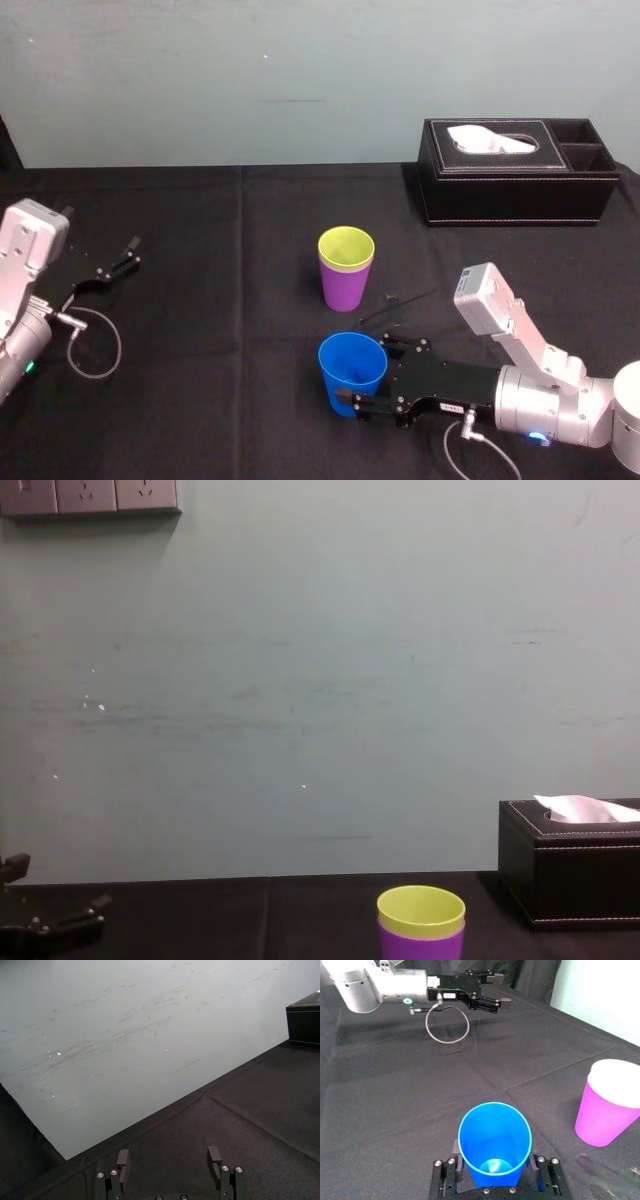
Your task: Stack the three plastic cups sequentially using one hand.
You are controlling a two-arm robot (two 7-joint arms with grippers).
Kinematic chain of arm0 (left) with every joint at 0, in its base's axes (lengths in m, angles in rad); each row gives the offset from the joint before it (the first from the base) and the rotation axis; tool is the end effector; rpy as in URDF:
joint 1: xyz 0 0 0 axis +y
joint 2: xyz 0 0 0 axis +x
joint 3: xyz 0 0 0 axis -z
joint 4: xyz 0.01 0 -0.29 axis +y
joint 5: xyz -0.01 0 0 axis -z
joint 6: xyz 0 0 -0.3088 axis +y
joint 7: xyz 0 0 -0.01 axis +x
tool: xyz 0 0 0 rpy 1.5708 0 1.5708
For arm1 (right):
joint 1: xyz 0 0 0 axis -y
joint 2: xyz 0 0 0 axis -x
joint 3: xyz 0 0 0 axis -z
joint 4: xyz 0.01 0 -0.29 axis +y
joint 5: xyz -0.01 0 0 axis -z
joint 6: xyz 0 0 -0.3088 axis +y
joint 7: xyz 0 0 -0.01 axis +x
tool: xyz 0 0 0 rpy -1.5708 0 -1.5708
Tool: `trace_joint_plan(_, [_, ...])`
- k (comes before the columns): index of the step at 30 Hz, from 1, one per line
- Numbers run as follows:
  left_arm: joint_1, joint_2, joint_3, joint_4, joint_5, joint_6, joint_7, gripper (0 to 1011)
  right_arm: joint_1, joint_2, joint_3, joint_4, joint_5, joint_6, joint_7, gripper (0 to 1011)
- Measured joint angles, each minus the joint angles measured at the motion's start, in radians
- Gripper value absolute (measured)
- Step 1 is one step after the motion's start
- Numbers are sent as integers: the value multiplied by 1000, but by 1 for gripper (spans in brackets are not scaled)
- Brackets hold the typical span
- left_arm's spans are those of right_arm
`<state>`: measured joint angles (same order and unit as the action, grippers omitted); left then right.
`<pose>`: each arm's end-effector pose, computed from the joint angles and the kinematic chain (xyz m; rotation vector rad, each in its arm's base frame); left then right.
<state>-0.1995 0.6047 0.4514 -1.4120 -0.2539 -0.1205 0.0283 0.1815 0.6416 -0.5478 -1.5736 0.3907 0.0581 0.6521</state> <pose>0.3581 0.0827 -0.3023 0.3045 -0.2850 1.2480 0.3378 -0.0420 -0.2864 -0.3337 0.0005 -0.4648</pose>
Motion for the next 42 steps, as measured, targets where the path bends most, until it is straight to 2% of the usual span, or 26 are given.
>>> trace_joint_plan(7, [0, 0, 0, 0, 0, 0, 0, 1010, -2, 2, 1, -5, 0, 4, -1, 730])
trace_joint_plan(13, [0, 0, 0, 0, 0, 0, 0, 1010, -10, 22, 13, -49, 7, 46, -14, 730])
trace_joint_plan(21, [0, 0, 0, 0, 0, 0, 0, 1010, -16, 61, 49, -118, 71, 123, -15, 730])
trace_joint_plan(23, [0, 0, 0, 0, 0, 0, 0, 1010, -16, 80, 66, -149, 100, 154, -22, 730])
trace_joint_plan(32, [0, 0, 0, 0, 0, 0, 0, 1010, 8, 120, 90, -217, 142, 184, -44, 730])
trace_joint_plan(37, [0, 0, 0, 0, 0, 0, 0, 1010, 35, 120, 89, -226, 143, 199, -61, 730])
trace_joint_plan(42, [0, 0, 0, 0, 0, 0, 0, 1010, 77, 101, 72, -214, 140, 220, -78, 730])
